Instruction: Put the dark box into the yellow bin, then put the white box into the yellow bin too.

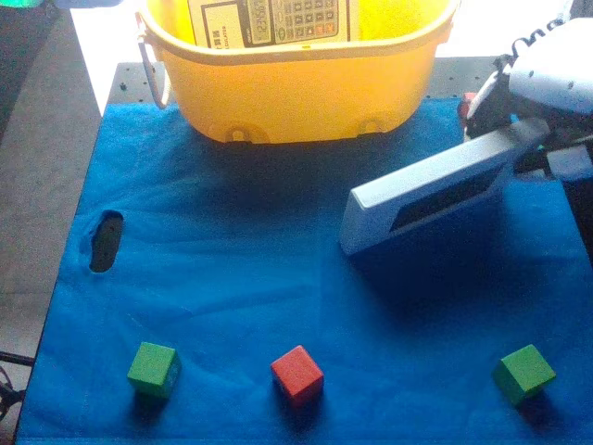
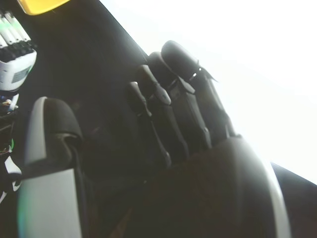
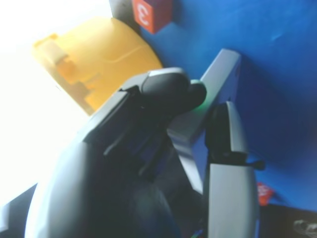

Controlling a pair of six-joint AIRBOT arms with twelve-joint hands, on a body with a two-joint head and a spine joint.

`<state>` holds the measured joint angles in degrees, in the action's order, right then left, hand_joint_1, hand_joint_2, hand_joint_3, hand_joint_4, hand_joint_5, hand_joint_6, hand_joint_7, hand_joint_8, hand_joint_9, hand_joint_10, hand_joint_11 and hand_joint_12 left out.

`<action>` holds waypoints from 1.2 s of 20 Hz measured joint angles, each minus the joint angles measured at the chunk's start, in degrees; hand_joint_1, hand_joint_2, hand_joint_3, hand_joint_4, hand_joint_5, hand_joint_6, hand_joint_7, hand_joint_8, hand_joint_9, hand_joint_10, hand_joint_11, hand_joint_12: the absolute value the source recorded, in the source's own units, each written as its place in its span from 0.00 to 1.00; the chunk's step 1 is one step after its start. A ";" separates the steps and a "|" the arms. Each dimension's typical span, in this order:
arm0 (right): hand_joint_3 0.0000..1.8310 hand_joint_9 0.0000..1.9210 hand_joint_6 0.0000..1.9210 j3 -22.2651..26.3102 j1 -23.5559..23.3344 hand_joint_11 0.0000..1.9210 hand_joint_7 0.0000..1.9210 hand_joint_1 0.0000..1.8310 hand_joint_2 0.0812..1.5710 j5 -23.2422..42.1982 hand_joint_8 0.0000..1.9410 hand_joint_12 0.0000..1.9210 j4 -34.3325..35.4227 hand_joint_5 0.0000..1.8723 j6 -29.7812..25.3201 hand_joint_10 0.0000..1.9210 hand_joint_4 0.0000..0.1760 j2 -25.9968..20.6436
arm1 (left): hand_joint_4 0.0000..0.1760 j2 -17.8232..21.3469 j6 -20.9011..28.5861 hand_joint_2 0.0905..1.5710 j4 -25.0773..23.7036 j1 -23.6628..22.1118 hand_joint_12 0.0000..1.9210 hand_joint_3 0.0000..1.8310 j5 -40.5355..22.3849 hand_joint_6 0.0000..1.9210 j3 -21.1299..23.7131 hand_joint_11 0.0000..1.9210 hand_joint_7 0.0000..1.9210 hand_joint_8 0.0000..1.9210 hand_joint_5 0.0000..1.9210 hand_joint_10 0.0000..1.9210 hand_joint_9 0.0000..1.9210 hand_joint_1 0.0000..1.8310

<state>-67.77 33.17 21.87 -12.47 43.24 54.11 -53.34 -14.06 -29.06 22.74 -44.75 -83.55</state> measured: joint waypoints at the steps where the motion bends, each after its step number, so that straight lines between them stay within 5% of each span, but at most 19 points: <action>1: 0.00 0.60 0.34 -0.07 0.00 0.51 0.63 0.71 0.65 0.63 0.41 0.70 -0.04 0.57 -0.90 0.46 0.00 -0.04 | 0.10 -0.02 -0.11 0.60 0.11 0.00 0.69 0.00 0.09 0.10 0.00 0.12 0.40 0.01 0.36 0.29 0.26 0.59; 3: 0.00 0.61 0.34 -0.35 0.00 0.50 0.64 0.70 0.65 1.97 0.39 0.69 -1.07 0.58 -4.11 0.40 0.00 0.02 | 0.00 -0.02 -0.13 0.58 0.11 0.00 0.71 0.00 0.13 0.11 0.00 0.13 0.42 0.02 0.37 0.34 0.26 0.61; 9: 0.00 0.59 0.42 -0.33 -0.07 0.46 0.59 0.70 0.67 7.45 0.48 0.70 -1.53 0.53 -6.54 0.43 0.00 0.61 | 0.00 -0.24 -0.33 0.56 0.24 0.48 0.72 0.00 1.07 0.11 -0.02 0.14 0.42 0.04 0.36 0.43 0.25 0.58; 11: 0.00 0.58 0.35 -0.22 -0.92 0.46 0.60 0.70 0.66 9.11 0.49 0.74 -1.75 0.56 -7.08 0.47 0.00 0.68 | 0.00 -0.24 -0.33 0.56 0.35 0.57 0.73 0.00 0.98 0.10 -0.02 0.13 0.41 0.06 0.38 0.48 0.24 0.58; 15: 0.00 0.57 0.39 0.07 -1.95 0.46 0.60 0.70 0.67 12.74 0.48 0.73 -1.64 0.55 -7.08 0.49 0.00 0.68 | 0.00 -0.48 -0.35 0.56 0.46 0.79 0.69 0.00 1.20 0.07 -0.02 0.13 0.38 0.11 0.40 0.41 0.25 0.57; 17: 0.00 0.51 0.36 0.20 -1.95 0.43 0.54 0.69 0.68 13.62 0.59 0.76 -1.42 0.55 -7.19 0.60 0.00 1.03 | 0.00 -0.50 -0.37 0.55 0.46 0.85 0.70 0.00 1.20 0.05 -0.02 0.15 0.37 0.19 0.41 0.45 0.25 0.60; 19: 0.00 0.48 0.33 -0.07 -1.95 0.37 0.54 0.69 0.68 14.82 0.60 0.84 -0.04 0.56 -7.17 0.66 0.00 1.14 | 0.00 -0.72 -0.39 0.56 0.44 1.07 0.69 0.00 1.20 0.04 -0.13 0.14 0.34 0.26 0.42 0.43 0.25 0.59; 20: 0.00 0.47 0.40 -0.11 -1.95 0.36 0.52 0.69 0.70 15.45 0.62 0.88 1.18 0.52 -7.17 0.70 0.00 1.14 | 0.00 -0.72 -0.42 0.55 0.39 1.07 0.71 0.00 1.22 0.04 -0.13 0.14 0.34 0.28 0.42 0.44 0.26 0.59; 22: 0.00 0.49 0.48 -0.35 -1.95 0.43 0.52 0.69 0.71 16.74 0.61 0.85 2.54 0.47 -7.13 0.64 0.00 1.14 | 0.00 -0.72 -0.46 0.55 0.76 1.16 0.72 0.00 1.18 0.03 -0.13 0.11 0.30 0.30 0.42 0.49 0.23 0.60; 24: 0.00 0.56 0.36 -0.46 -1.95 0.48 0.58 0.70 0.67 18.29 0.51 0.77 3.74 0.55 -7.13 0.53 0.00 1.14 | 0.00 -0.79 -0.50 0.55 0.76 1.55 0.71 0.00 1.07 0.03 -0.13 0.14 0.29 0.33 0.43 0.49 0.24 0.60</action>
<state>-68.23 31.22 40.16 -8.73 36.12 55.24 -54.13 -14.57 -28.29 24.29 -43.68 -83.68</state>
